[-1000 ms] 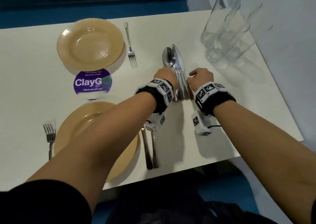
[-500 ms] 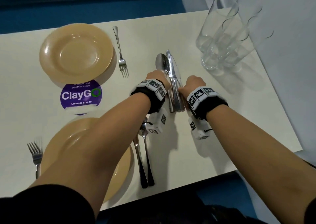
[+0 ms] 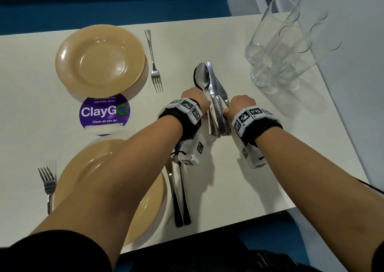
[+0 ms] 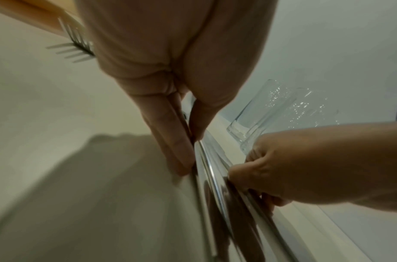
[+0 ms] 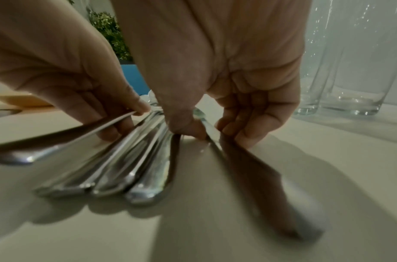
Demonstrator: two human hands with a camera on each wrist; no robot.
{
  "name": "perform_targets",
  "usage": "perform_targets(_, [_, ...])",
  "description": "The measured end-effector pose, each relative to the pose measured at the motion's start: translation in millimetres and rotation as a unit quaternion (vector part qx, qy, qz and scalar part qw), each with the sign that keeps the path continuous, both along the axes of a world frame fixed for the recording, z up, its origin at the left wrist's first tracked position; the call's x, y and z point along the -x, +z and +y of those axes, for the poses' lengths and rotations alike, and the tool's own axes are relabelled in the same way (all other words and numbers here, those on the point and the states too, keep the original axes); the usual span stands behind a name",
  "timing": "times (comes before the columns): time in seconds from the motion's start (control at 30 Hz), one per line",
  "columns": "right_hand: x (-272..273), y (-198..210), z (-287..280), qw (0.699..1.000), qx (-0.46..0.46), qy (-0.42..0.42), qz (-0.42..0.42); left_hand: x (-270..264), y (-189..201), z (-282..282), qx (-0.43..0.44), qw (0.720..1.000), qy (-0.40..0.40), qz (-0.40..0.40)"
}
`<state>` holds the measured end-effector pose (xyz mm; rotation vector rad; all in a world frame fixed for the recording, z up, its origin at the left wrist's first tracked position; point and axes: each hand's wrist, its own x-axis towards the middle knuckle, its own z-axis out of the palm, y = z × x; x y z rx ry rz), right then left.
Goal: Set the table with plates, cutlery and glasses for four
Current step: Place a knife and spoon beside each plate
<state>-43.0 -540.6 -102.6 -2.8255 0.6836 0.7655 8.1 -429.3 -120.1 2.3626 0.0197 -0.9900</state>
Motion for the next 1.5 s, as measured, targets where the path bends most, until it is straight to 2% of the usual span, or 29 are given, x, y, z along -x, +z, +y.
perform_targets(0.2, [0,9,-5,0.999,0.014,0.044,0.019,1,5,-1,0.056,0.998,0.001,-0.039])
perform_targets(0.27, [2,11,-7,0.999,0.005,0.032,0.009,3,7,1,0.061,0.997,-0.003,-0.037])
perform_targets(0.4, [6,7,-11,0.994,-0.035,-0.086,-0.051,6,18,7,0.104,0.994,-0.010,-0.029])
perform_targets(0.5, [7,7,-3,0.966,-0.091,-0.192,-0.147,9,33,20,0.159,0.987,-0.007,0.003])
perform_targets(0.57, [3,13,17,0.949,-0.137,-0.204,-0.196,11,45,39,0.188,0.982,0.007,0.016])
perform_targets(0.67, [-7,30,69,0.940,-0.189,-0.170,-0.228,12,60,86,0.249,0.964,0.089,0.008])
perform_targets(0.77, [-21,44,132,0.931,-0.247,-0.128,-0.238,11,64,156,0.264,0.954,0.144,-0.005])
perform_targets(0.97, [-46,56,295,0.920,-0.356,-0.079,-0.144,12,67,336,0.237,0.943,0.228,-0.045])
perform_targets(1.07, [-42,56,395,0.886,-0.436,-0.128,-0.091,17,71,432,0.234,0.939,0.248,-0.047])
perform_targets(1.1, [-38,58,410,0.882,-0.444,-0.134,-0.088,20,72,444,0.228,0.939,0.253,-0.049])
perform_targets(1.27, [-4,33,517,0.906,-0.413,-0.098,-0.005,45,64,557,0.192,0.945,0.262,-0.042])
perform_targets(1.4, [19,12,560,0.943,-0.329,-0.045,0.026,64,55,599,0.198,0.946,0.254,-0.032])
perform_targets(1.5, [34,7,579,0.946,-0.319,-0.047,0.028,74,48,613,0.208,0.947,0.246,-0.016])
